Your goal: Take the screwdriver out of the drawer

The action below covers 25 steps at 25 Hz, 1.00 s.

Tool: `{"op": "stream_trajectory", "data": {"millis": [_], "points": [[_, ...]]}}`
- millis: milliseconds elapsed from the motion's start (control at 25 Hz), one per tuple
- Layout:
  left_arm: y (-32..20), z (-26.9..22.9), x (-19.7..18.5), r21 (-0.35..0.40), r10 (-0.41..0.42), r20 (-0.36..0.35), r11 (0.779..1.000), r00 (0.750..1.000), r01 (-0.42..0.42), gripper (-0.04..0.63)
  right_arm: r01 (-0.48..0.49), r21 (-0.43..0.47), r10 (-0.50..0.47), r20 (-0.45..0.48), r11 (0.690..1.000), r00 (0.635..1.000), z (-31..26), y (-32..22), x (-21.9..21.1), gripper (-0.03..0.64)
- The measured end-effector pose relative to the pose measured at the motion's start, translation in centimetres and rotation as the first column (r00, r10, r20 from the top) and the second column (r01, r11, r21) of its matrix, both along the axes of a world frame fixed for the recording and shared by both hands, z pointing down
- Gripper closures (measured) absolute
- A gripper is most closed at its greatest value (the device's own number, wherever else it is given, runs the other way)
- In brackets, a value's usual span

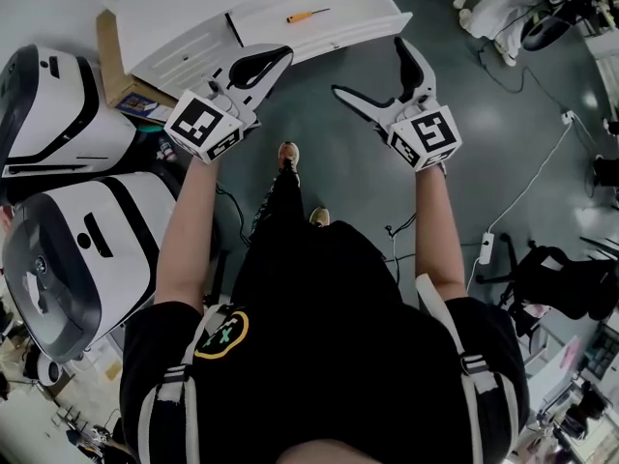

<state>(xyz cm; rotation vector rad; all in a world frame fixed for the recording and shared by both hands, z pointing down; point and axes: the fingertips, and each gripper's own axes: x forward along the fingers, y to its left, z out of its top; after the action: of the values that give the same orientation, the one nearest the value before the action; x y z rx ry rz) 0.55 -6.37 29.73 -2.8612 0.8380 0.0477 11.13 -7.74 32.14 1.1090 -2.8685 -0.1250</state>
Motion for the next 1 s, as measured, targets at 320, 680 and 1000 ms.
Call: {"op": "stream_trajectory", "data": {"millis": [320,680,1000], "points": [[-3.9,0.8,-0.5,0.004,0.006,0.001,1.0,1.0,-0.006,0.574,-0.006,-0.006,0.006,0.004,1.0,1.0,0.9,-4.3,-0.4,0.025],[-9.3,1.9,-1.9,-0.006,0.003,0.007,1.0,1.0,-0.003,0.574,-0.001,-0.019,0.001,-0.002,1.0,1.0,2.1,-10.0,-1.8,0.025],[-15.0,3.5,-2.4,-0.028,0.015,0.006,0.999,1.0,-0.015,0.574,0.008,-0.023,-0.008,-0.022,1.0,1.0,3.2,-16.2,-3.0,0.026]]}}
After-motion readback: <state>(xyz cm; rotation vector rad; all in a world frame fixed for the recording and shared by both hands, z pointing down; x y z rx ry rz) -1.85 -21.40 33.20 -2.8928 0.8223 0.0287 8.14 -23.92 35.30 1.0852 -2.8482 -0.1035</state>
